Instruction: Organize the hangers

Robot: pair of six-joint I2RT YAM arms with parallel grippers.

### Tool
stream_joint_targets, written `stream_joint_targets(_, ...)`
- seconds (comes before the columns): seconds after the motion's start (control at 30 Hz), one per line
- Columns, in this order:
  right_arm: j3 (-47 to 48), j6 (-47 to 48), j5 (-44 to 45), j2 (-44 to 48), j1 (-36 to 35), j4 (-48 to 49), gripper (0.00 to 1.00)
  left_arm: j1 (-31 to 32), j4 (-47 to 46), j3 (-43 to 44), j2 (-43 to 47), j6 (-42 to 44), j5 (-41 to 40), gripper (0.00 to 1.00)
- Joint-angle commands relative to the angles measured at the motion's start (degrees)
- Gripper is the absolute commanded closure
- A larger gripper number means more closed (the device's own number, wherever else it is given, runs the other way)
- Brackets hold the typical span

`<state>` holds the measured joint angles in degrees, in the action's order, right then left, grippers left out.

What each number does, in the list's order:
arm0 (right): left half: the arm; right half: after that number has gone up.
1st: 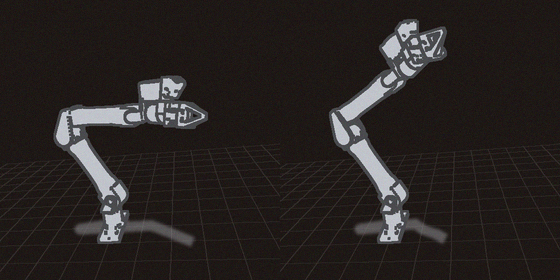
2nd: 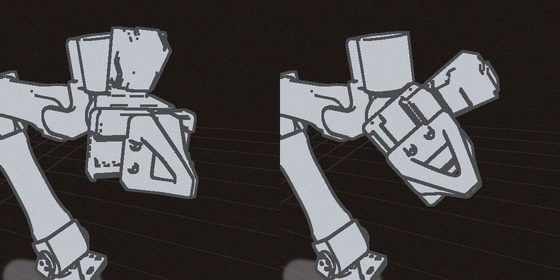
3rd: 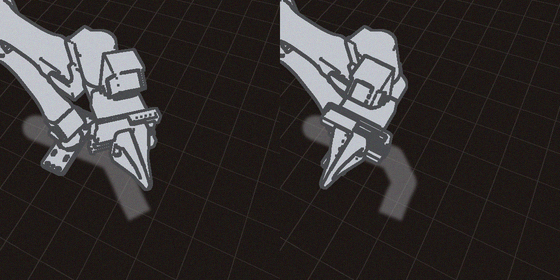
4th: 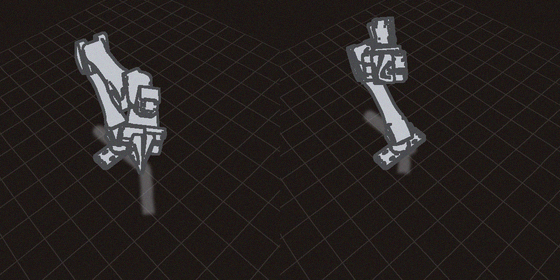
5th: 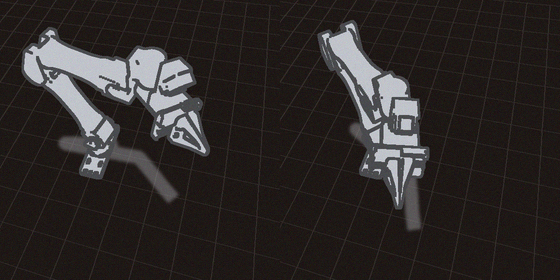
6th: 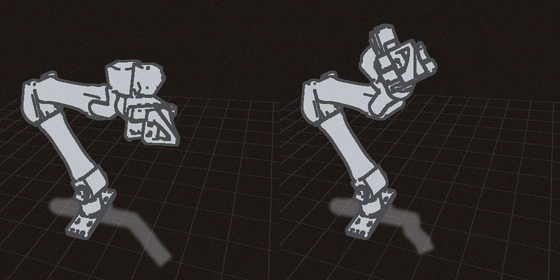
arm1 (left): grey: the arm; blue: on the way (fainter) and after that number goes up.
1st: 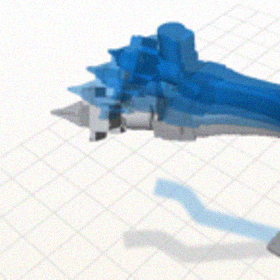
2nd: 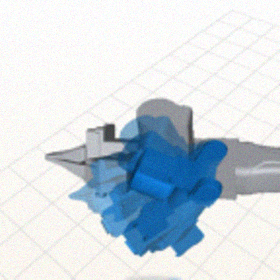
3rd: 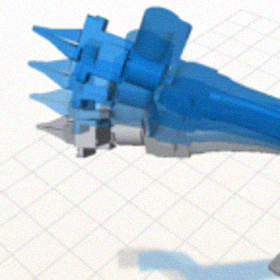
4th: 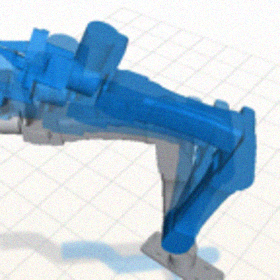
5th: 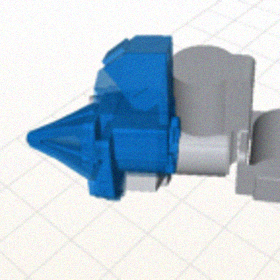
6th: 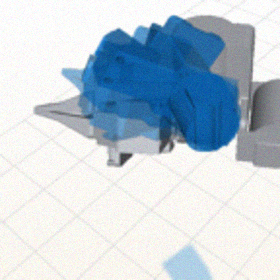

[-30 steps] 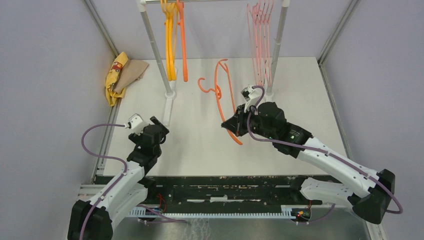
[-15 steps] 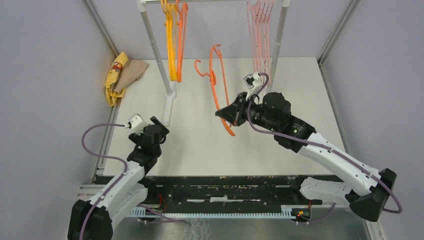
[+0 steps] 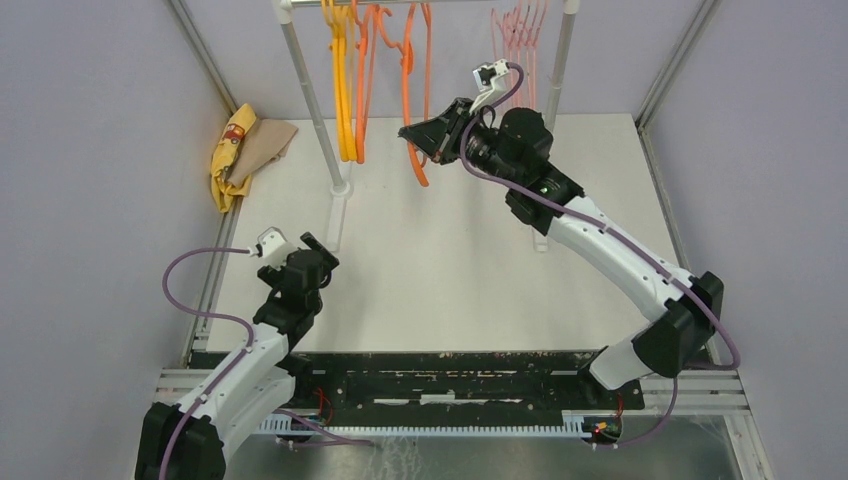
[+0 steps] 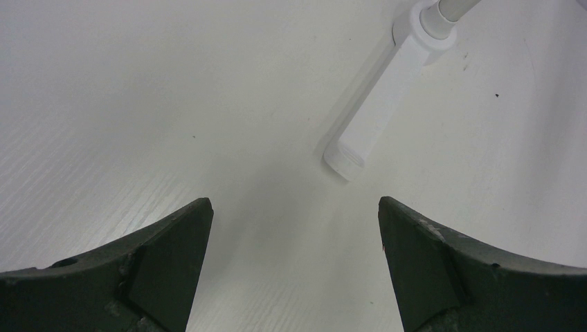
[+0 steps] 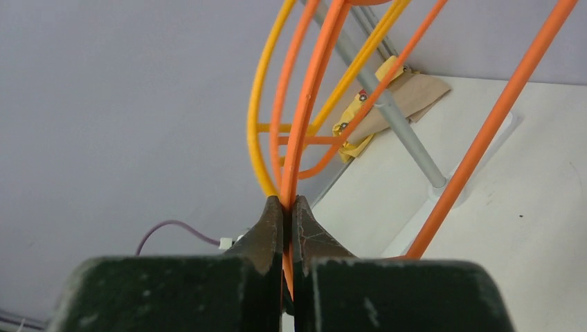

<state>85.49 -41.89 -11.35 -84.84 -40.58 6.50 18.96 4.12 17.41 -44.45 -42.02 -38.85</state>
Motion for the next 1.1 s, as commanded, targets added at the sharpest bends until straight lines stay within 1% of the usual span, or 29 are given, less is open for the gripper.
stream_joint_targets(0.0, 3.8, -5.1, -2.6, -3.4, 3.1, 11.5, 0.99, -0.3, -2.2, 0.1, 1.3, 2.8, -0.8, 0.04)
stream_joint_targets(0.13, 5.5, -6.9, -3.3, -5.5, 4.6, 15.4, 1.0, -0.3, -2.1, 0.5, 1.1, 3.1, -1.0, 0.04)
stream_joint_targets(0.27, 7.5, -7.8, -5.7, -7.3, 5.2, 16.1, 1.0, -0.3, -2.4, 0.4, 0.6, 3.0, -1.1, 0.04)
stream_joint_targets(0.47, 6.0, -8.4, -9.3, -6.5, 5.2, 16.1, 1.0, -0.4, -3.3, 0.3, -0.7, 2.6, -0.8, 0.04)
stream_joint_targets(0.53, 4.2, -8.2, -8.9, -5.5, 5.2, 16.6, 1.0, -0.4, -3.6, 0.4, -1.2, 2.6, -0.7, 0.04)
stream_joint_targets(0.63, 4.7, -6.7, -7.0, -5.1, 5.6, 15.4, 1.0, -0.3, -3.8, 0.6, -2.1, 2.6, -0.5, 0.04)
stream_joint_targets(0.83, 10.3, -11.1, -6.6, -10.9, 7.8, 15.3, 1.0, -0.3, -4.1, 0.5, -2.9, 2.4, -0.8, 0.04)
stream_joint_targets(1.07, 13.0, -15.2, -6.8, -16.8, 9.0, 16.6, 1.0, -0.4, -3.7, 0.6, -2.6, 2.8, -1.4, 0.04)
